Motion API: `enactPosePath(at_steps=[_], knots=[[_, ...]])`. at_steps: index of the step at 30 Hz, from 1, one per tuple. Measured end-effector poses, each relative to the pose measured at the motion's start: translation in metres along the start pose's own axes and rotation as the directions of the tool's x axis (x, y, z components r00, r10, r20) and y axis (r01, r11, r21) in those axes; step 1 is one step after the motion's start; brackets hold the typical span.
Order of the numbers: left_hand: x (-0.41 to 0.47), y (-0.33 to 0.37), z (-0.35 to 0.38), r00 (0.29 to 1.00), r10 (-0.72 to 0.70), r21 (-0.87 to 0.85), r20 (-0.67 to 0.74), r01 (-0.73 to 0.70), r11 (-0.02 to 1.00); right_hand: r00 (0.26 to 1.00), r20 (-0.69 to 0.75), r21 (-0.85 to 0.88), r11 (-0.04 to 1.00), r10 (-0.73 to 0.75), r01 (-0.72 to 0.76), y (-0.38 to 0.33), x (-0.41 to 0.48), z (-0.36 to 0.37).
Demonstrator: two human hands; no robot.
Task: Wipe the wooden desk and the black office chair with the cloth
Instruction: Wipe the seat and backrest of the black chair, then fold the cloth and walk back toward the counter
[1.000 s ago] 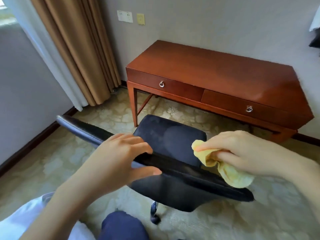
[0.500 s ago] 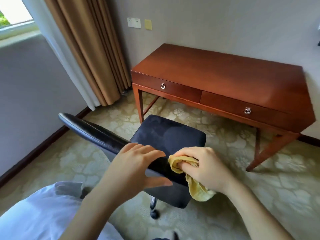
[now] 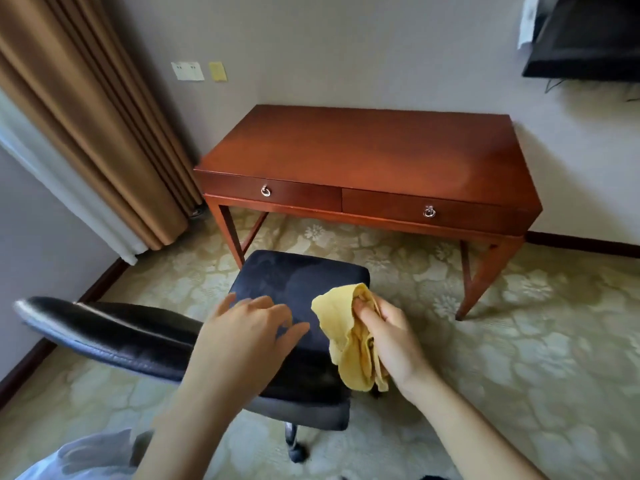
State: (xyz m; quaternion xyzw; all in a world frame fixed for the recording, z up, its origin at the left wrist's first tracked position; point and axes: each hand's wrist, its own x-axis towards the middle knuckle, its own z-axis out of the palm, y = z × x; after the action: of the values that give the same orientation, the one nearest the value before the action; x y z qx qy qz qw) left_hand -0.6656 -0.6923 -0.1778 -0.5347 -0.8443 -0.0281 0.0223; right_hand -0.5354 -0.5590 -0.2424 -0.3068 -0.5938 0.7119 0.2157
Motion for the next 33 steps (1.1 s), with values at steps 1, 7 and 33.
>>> enactPosePath(at_steps=[1, 7, 33], knots=[[0.009, 0.015, 0.003, 0.999, -0.004, -0.095, -0.052, -0.001, 0.996, 0.999, -0.032, 0.01, 1.0, 0.01, -0.01, -0.002, 0.001, -0.01], [0.086, 0.147, 0.032, 0.998, -0.064, -0.689, -0.019, 0.034, 0.724, 0.986, -0.137, 0.202, 0.977, 0.097, -0.068, -0.027, 0.013, -0.123], [0.392, 0.792, 0.091, 0.695, 0.658, -0.952, 0.289, 0.283, 0.119, 0.515, -0.853, 0.392, 0.755, 0.084, 0.525, -0.085, -0.085, -0.764]])
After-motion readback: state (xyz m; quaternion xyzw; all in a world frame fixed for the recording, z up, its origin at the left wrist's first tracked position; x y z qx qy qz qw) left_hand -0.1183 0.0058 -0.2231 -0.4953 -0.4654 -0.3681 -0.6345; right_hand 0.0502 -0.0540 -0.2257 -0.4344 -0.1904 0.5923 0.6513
